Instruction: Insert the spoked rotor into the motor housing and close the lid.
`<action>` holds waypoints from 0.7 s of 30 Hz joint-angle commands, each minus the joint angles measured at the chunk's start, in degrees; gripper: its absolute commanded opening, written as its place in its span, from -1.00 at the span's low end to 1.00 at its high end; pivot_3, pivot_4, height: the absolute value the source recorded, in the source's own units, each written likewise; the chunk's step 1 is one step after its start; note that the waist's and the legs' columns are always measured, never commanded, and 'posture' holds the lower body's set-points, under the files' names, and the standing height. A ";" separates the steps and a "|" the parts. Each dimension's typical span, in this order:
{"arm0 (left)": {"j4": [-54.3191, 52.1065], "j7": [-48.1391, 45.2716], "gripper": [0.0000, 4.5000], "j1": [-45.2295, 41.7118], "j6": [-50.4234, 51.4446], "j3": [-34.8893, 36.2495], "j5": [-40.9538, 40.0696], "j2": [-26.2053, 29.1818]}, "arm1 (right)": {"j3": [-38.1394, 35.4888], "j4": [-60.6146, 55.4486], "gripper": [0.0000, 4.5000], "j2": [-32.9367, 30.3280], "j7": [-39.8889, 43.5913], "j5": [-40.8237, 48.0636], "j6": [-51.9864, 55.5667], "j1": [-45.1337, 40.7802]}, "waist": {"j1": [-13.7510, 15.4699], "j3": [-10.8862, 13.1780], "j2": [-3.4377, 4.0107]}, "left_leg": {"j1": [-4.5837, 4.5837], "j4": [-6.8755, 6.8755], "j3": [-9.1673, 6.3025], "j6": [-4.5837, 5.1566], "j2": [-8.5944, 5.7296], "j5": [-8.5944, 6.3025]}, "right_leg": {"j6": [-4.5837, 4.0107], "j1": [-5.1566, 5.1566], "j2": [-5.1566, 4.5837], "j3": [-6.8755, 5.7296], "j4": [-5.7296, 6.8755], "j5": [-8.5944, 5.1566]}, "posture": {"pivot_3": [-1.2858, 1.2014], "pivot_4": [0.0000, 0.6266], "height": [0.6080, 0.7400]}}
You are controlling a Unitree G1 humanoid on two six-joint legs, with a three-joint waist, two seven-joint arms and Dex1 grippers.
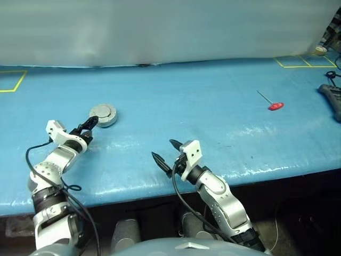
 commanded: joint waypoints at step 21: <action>-37.61 -12.77 0.99 40.98 -48.56 -29.28 46.71 -3.17 | -5.05 0.99 1.00 -5.35 4.43 -1.89 -5.34 -0.48 | 2.15 -0.10 -0.02 | -1.12 0.02 0.38 0.07 -0.14 -0.25 | -0.30 -1.11 -0.35 0.18 -0.28 0.11 | 0.03 -0.52 1.00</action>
